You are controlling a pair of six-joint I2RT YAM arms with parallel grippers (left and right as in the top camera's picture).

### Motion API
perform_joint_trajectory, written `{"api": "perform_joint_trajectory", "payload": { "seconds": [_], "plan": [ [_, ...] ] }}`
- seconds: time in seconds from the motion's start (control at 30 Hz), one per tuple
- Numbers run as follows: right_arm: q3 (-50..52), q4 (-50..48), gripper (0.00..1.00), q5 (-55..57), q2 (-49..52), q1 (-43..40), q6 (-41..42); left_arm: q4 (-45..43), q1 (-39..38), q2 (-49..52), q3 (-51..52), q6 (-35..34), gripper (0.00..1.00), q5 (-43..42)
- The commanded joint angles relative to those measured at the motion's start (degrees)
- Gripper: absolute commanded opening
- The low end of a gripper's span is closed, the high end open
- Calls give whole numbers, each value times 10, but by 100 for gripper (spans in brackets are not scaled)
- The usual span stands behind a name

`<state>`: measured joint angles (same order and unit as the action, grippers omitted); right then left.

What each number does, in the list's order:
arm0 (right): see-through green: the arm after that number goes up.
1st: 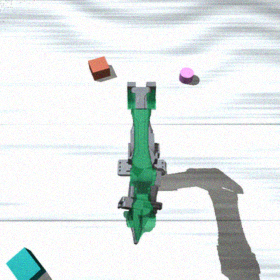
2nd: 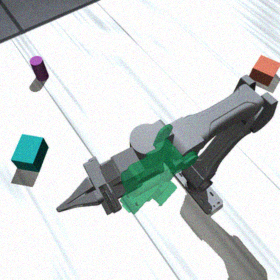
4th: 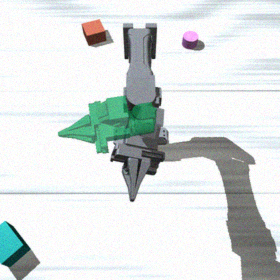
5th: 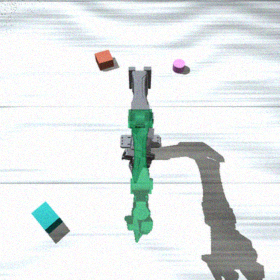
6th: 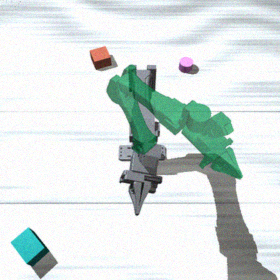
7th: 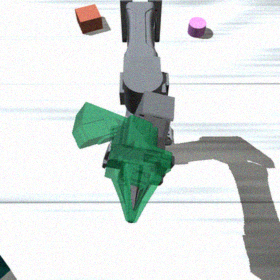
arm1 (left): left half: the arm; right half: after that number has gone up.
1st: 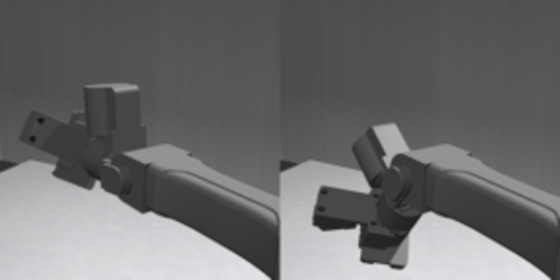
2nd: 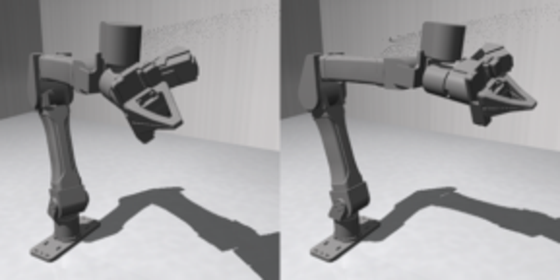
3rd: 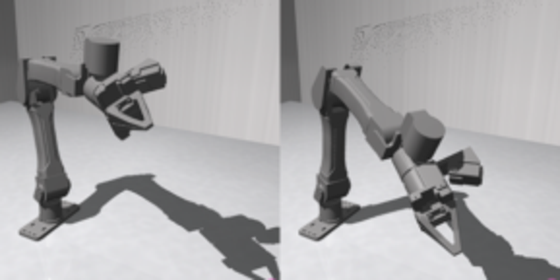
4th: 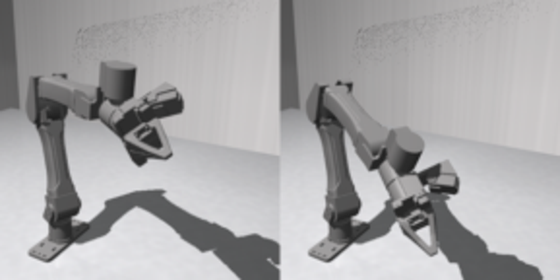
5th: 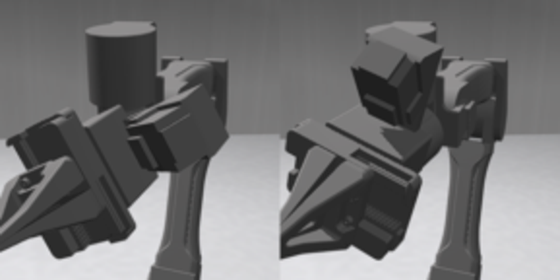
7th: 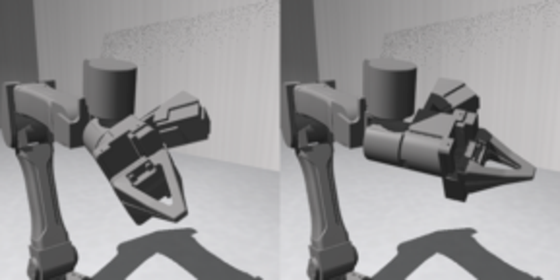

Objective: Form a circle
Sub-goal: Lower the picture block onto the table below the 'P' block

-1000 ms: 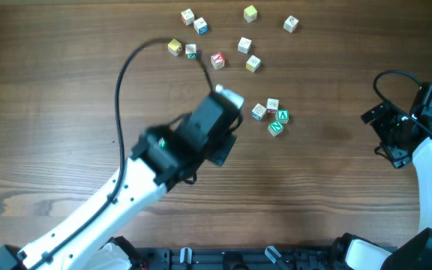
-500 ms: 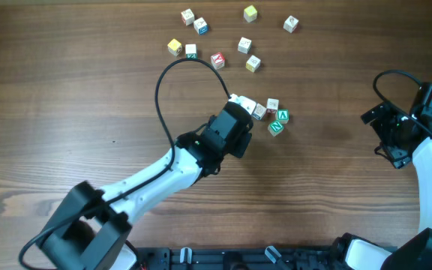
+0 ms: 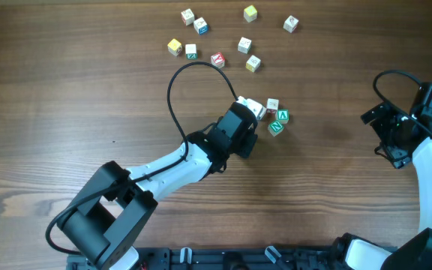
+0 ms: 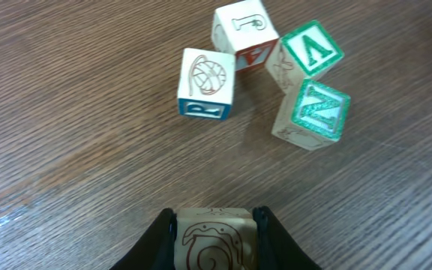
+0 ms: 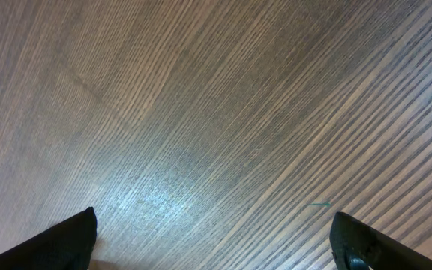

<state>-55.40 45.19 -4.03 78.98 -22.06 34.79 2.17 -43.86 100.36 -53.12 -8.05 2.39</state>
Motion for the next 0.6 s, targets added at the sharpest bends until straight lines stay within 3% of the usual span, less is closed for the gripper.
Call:
{"api": "perform_joint_trajectory", "payload": {
  "seconds": [0.0, 0.57],
  "plan": [
    [-12, -2, 100, 5, 3, 0, -1, -16, 1, 12, 1, 1, 5, -30],
    [-12, -2, 99, 5, 3, 0, -1, -78, 0, 62, 0, 19, 13, -50]
  ]
}}
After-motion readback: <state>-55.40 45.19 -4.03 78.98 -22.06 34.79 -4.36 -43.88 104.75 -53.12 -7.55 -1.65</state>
